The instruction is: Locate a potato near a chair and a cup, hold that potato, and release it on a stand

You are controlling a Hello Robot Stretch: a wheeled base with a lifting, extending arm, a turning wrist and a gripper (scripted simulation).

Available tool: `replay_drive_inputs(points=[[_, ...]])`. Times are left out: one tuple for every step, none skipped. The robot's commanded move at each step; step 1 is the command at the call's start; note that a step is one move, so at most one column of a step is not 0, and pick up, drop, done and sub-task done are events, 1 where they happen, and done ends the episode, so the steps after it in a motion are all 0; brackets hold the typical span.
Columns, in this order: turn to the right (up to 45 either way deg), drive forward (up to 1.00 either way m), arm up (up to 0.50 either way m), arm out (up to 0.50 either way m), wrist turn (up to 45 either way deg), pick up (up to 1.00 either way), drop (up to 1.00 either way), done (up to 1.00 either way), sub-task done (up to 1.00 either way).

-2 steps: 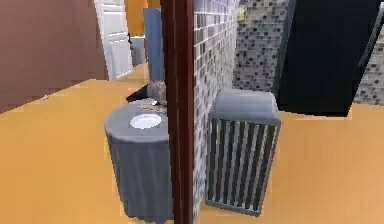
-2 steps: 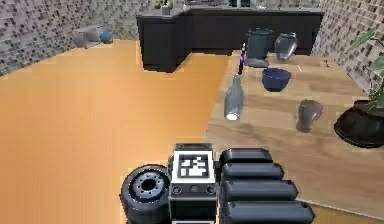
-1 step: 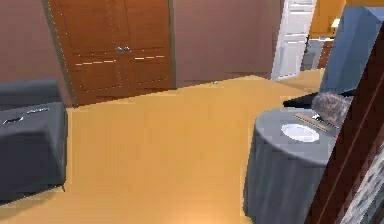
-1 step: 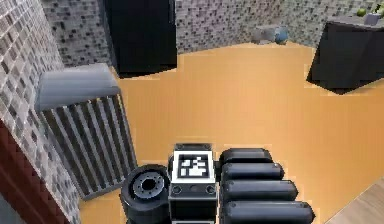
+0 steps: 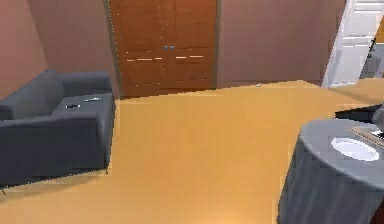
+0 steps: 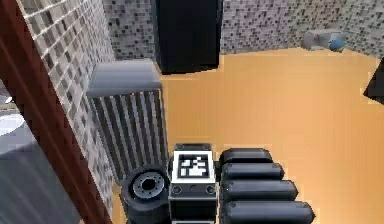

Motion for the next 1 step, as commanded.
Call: replay_drive_inputs(points=[[0.0,1.0,0.0,0.0,0.0,0.0,0.0,0.0,0.0]])
